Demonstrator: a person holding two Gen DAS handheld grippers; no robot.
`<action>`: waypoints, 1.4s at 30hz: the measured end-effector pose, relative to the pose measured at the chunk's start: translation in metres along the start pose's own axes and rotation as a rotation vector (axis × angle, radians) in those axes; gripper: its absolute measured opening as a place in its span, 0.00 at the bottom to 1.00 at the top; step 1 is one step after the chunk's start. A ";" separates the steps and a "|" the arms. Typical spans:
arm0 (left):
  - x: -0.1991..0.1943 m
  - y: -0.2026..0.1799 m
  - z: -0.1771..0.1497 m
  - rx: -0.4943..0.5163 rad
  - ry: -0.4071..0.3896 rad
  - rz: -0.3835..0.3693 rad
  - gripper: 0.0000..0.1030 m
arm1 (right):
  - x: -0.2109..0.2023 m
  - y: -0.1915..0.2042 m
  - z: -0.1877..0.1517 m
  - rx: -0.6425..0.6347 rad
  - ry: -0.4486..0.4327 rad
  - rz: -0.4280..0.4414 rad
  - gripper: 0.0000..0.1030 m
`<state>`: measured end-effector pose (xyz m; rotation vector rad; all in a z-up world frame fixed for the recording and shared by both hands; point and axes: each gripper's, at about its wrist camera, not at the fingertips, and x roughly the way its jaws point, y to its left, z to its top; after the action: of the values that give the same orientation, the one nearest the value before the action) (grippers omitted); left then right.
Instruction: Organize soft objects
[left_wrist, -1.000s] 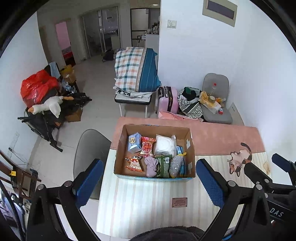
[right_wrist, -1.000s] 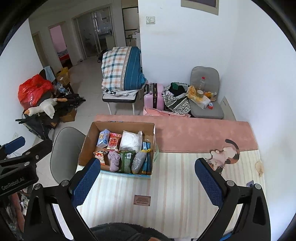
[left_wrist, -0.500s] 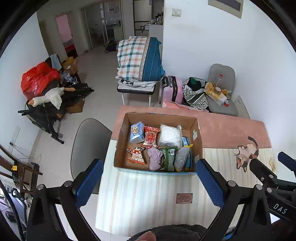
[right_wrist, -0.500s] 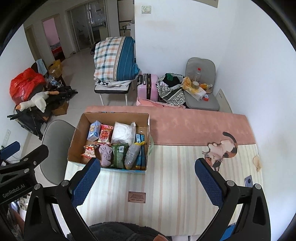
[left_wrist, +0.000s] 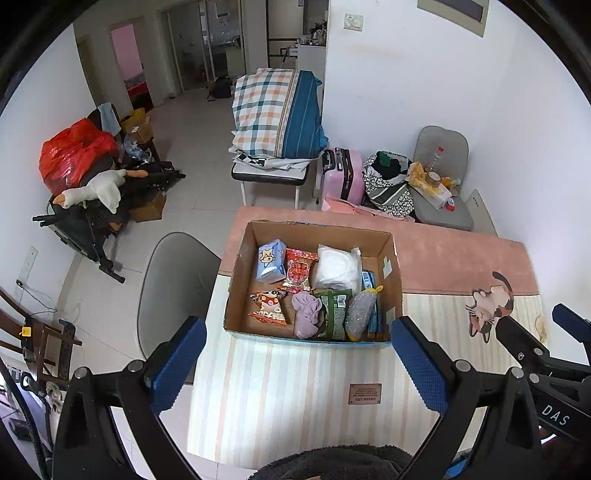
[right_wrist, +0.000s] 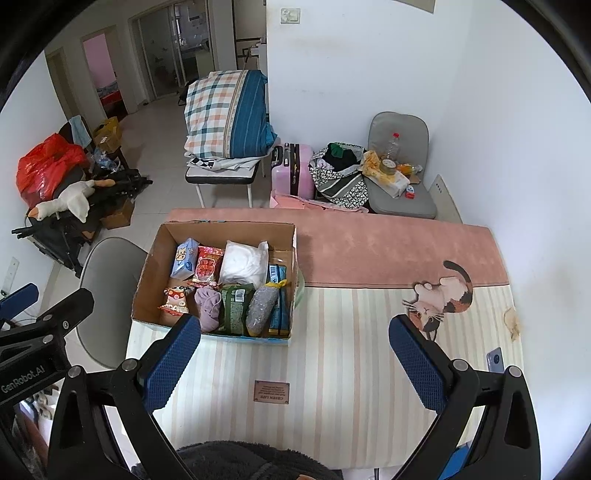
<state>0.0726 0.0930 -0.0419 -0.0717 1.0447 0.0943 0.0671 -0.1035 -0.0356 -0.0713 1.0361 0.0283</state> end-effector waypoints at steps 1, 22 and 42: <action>0.001 0.000 0.001 0.001 0.000 0.000 0.99 | -0.001 0.001 0.000 0.000 0.000 0.001 1.00; -0.003 -0.001 0.004 0.001 -0.008 0.006 0.99 | -0.006 -0.001 0.005 0.005 -0.012 -0.009 1.00; -0.004 -0.001 0.003 0.010 -0.008 0.005 0.99 | -0.009 -0.002 0.005 0.006 -0.016 -0.010 1.00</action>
<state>0.0730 0.0917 -0.0367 -0.0595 1.0373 0.0941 0.0665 -0.1053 -0.0253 -0.0706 1.0194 0.0162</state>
